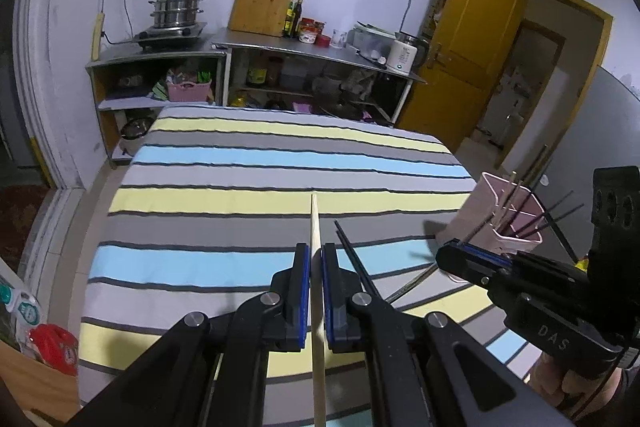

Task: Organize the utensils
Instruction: 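Lift both held chopsticks and carry them above the pink holder, then lower both chopsticks into the pink holder and open both tools, then move both open tools back over the remaining black chopsticks on the table, then grasp a black chopstick with the right tool while the left tool grasps another black chopstick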

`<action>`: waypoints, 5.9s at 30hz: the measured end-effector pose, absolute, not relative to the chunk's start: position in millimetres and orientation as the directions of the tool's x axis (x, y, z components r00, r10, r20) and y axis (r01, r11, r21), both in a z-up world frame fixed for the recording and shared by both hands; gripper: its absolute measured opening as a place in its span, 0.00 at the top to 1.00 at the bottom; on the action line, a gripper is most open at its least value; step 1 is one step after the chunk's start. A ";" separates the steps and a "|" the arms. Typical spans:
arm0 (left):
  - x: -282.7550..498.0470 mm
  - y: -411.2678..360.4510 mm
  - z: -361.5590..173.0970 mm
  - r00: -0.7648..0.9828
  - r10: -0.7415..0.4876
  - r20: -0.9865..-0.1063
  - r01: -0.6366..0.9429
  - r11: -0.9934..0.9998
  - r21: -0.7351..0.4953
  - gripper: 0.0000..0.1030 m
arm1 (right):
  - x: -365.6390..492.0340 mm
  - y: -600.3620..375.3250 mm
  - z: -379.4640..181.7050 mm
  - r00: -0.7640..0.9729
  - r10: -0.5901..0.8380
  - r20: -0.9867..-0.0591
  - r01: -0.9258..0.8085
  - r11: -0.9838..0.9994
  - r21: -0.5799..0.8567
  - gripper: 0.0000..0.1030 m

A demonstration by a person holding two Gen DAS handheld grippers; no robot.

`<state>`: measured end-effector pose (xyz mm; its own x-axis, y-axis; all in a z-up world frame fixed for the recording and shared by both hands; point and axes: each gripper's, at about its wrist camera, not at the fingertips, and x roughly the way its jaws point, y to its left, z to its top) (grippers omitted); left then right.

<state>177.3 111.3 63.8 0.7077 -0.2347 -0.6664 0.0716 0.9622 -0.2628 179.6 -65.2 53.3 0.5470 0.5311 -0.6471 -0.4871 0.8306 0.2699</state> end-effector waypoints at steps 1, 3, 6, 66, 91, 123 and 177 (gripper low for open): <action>176.7 109.4 63.8 0.705 -0.238 -0.667 0.074 0.961 -0.265 0.94 | 178.5 -66.2 54.1 0.549 0.531 -0.646 -0.485 0.832 0.271 0.95; 175.2 109.7 62.8 0.704 -0.241 -0.668 0.077 0.961 -0.265 0.95 | 180.1 -68.0 55.9 0.551 0.531 -0.644 -0.483 0.832 0.273 0.95; 173.7 107.4 65.7 0.704 -0.247 -0.666 0.083 0.960 -0.269 0.96 | 179.5 -72.2 57.2 0.555 0.530 -0.641 -0.481 0.833 0.273 0.95; 244.7 -92.1 105.7 0.601 -0.522 -0.605 0.426 0.850 -0.310 0.96 | 184.2 -267.0 113.3 0.858 0.221 -0.463 -0.126 0.966 0.227 0.95; 234.7 -87.4 95.6 0.612 -0.522 -0.594 0.437 0.849 -0.296 0.81 | 181.2 -266.7 87.4 0.816 0.194 -0.545 -0.102 0.975 0.195 0.79; 182.6 30.3 -0.3 0.616 -0.304 -0.726 0.132 0.949 -0.286 0.80 | 141.4 -187.3 52.9 0.695 0.386 -0.606 -0.324 0.921 0.215 0.79; 242.2 100.1 -80.3 0.534 -0.183 -0.826 -0.111 0.953 -0.283 0.88 | 205.3 -97.4 -34.0 0.485 0.442 -0.755 -0.448 0.867 0.219 0.79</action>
